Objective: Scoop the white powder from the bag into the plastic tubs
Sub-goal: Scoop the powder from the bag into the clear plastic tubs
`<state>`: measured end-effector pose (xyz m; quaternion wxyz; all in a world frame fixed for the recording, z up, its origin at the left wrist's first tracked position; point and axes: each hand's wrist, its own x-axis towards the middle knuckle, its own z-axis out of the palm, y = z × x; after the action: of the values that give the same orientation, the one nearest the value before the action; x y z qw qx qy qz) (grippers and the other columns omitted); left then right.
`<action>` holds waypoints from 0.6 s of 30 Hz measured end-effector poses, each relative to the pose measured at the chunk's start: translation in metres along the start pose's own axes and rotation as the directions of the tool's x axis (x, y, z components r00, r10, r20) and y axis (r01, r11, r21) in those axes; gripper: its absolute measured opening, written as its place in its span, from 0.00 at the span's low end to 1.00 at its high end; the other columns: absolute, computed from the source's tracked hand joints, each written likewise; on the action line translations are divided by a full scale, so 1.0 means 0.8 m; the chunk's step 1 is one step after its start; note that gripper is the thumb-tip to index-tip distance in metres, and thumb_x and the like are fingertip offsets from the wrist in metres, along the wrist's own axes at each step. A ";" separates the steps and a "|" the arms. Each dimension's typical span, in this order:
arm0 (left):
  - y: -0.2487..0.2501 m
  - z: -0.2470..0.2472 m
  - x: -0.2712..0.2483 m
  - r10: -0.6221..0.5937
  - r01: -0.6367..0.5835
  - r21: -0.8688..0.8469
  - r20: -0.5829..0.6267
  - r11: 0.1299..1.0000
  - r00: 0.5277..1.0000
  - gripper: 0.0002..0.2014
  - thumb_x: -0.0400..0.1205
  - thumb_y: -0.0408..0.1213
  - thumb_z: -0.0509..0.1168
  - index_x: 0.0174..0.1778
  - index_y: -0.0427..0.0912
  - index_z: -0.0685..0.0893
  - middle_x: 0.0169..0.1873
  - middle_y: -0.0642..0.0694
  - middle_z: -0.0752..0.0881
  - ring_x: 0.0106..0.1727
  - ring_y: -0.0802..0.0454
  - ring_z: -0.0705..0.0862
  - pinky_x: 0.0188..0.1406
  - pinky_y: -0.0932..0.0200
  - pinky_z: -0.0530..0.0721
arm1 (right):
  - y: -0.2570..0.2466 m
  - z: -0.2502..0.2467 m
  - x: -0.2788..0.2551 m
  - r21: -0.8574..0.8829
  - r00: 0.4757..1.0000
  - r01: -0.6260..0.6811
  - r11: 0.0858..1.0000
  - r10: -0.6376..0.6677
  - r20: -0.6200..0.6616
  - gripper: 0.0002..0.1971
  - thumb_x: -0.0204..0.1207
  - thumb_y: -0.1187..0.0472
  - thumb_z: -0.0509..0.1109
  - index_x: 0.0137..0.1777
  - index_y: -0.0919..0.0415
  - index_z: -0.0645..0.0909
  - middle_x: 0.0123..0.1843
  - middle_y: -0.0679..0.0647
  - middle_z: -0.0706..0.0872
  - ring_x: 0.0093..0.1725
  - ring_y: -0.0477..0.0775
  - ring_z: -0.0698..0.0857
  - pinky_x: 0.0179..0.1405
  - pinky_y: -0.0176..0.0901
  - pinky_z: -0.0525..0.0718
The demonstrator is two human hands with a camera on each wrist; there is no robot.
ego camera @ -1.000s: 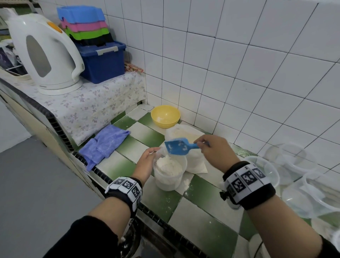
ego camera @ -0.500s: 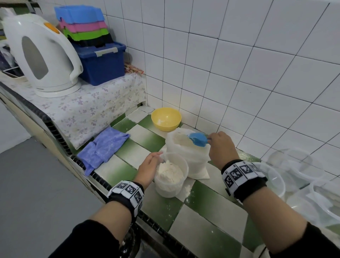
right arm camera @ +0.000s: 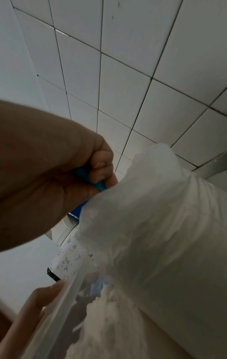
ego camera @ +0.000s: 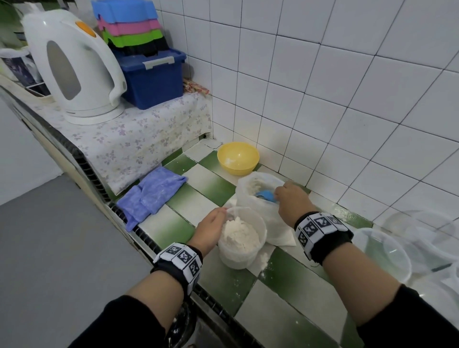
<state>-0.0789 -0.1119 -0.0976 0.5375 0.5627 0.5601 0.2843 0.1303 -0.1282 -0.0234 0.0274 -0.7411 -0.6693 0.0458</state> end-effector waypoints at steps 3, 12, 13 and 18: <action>-0.002 0.001 -0.001 0.009 -0.009 -0.019 0.004 1.000 1.000 0.16 0.89 0.45 0.51 0.52 0.50 0.85 0.52 0.52 0.87 0.56 0.53 0.83 0.46 0.63 0.76 | -0.002 -0.001 -0.002 0.043 0.997 -0.057 0.997 0.055 0.059 0.12 0.78 0.69 0.58 0.58 0.65 0.79 0.57 0.59 0.81 0.58 0.58 0.80 0.55 0.43 0.76; 0.014 0.000 -0.013 0.014 -0.011 -0.170 0.019 0.985 1.000 0.11 0.87 0.39 0.60 0.58 0.39 0.84 0.54 0.54 0.86 0.47 0.63 0.82 0.31 0.75 0.78 | 0.013 -0.013 -0.006 0.360 0.950 -0.308 0.880 0.262 0.170 0.15 0.82 0.64 0.57 0.58 0.66 0.84 0.57 0.65 0.85 0.56 0.63 0.82 0.55 0.47 0.77; 0.015 0.000 -0.014 0.011 -0.007 -0.182 0.018 0.983 1.000 0.11 0.86 0.39 0.61 0.58 0.37 0.84 0.55 0.54 0.86 0.47 0.63 0.82 0.30 0.76 0.77 | 0.016 -0.012 -0.005 0.400 0.941 -0.336 0.853 0.287 0.180 0.14 0.82 0.63 0.58 0.57 0.67 0.84 0.56 0.65 0.85 0.51 0.63 0.81 0.54 0.48 0.77; 0.019 0.001 -0.022 -0.025 0.022 -0.216 -0.010 0.976 1.000 0.09 0.84 0.39 0.65 0.57 0.42 0.85 0.47 0.56 0.86 0.36 0.67 0.83 0.26 0.73 0.77 | 0.030 -0.003 -0.016 0.624 0.880 -0.467 0.626 0.396 0.262 0.16 0.82 0.59 0.60 0.55 0.72 0.84 0.31 0.52 0.79 0.29 0.48 0.75 0.29 0.35 0.73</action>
<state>-0.0767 -0.1254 -0.0786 0.5953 0.4924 0.5358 0.3407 0.1528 -0.1435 -0.0228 0.2470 -0.8154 -0.4100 0.3256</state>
